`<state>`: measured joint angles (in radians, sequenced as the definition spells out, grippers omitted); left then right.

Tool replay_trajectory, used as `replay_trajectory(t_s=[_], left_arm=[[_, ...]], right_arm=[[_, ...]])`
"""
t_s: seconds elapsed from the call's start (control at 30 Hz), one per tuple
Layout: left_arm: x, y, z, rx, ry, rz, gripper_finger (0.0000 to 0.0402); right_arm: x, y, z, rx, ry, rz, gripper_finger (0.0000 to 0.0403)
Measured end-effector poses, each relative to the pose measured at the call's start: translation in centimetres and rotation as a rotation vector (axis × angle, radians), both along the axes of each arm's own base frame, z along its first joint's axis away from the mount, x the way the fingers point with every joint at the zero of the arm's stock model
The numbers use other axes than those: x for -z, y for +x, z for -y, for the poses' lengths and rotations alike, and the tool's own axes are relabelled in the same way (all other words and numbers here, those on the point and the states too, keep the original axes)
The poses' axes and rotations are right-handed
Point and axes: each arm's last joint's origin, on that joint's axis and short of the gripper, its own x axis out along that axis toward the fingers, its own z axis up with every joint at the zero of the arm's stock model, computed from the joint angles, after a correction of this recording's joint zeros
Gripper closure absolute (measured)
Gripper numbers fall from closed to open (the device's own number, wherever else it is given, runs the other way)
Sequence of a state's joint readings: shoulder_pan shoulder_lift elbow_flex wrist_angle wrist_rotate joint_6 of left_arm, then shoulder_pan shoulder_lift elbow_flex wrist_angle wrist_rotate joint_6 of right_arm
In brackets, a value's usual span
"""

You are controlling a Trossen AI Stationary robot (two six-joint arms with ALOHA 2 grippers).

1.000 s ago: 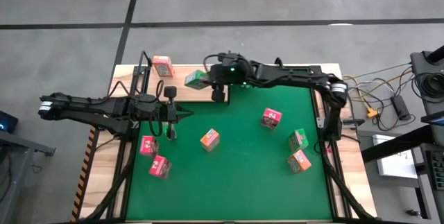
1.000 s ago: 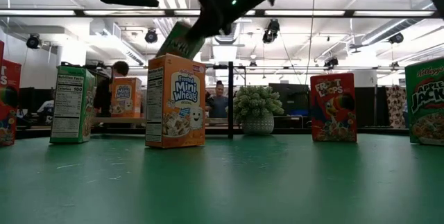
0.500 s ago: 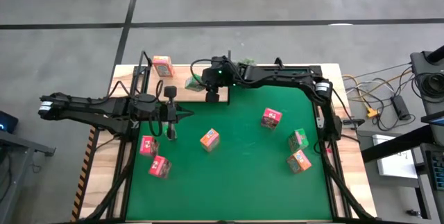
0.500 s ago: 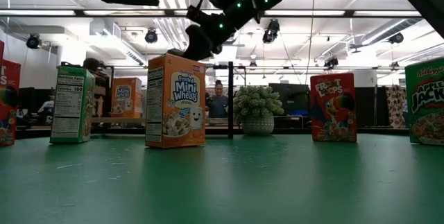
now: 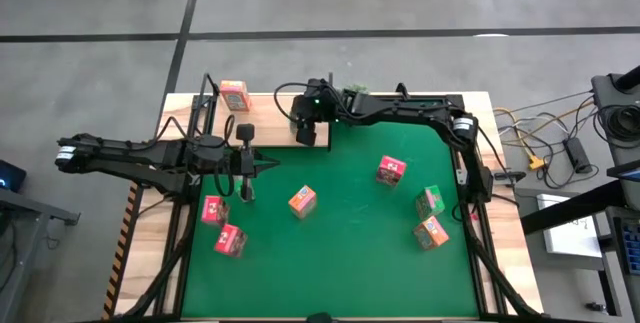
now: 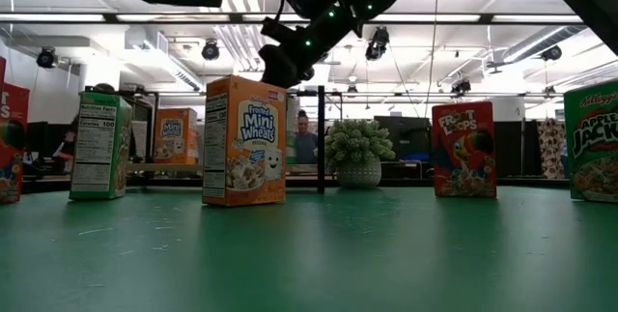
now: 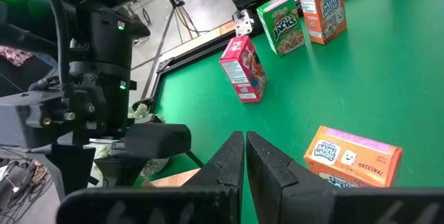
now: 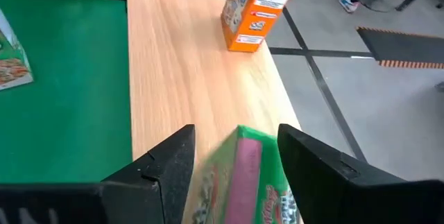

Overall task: Stack cereal on shelf
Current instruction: Put the top green cereal box on the shelf

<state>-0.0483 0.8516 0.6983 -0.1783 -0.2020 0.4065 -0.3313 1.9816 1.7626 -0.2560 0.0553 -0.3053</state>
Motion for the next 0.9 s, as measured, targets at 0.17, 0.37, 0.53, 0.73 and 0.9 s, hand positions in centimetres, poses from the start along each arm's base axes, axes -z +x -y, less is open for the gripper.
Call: replay_trajectory(t_s=[0.17,0.37,0.53,0.73,0.9], left_arm=[[0.0,0.0,0.0,0.0,0.0,0.0,0.0402],[0.0,0.0,0.0,0.0,0.0,0.0,0.0402],[0.0,0.0,0.0,0.0,0.0,0.003,0.0402],[-0.2,0.2,0.0,-0.009,-0.031,0.033,0.0402],[0.0,0.7,0.1,-0.041,-0.133,0.04,0.0402]], right_arm=[[0.0,0.0,-0.1,-0.002,0.001,-0.001,0.0197],[-1.9,-0.9,-0.5,-0.01,-0.011,0.01,0.0207],[-4.0,-2.6,-1.1,-0.009,0.0,-0.015,0.0247],[-3.7,-3.8,-1.5,-0.036,0.008,-0.154,0.0318],[-2.4,-4.4,-1.7,-0.068,0.02,-0.289,0.0372]])
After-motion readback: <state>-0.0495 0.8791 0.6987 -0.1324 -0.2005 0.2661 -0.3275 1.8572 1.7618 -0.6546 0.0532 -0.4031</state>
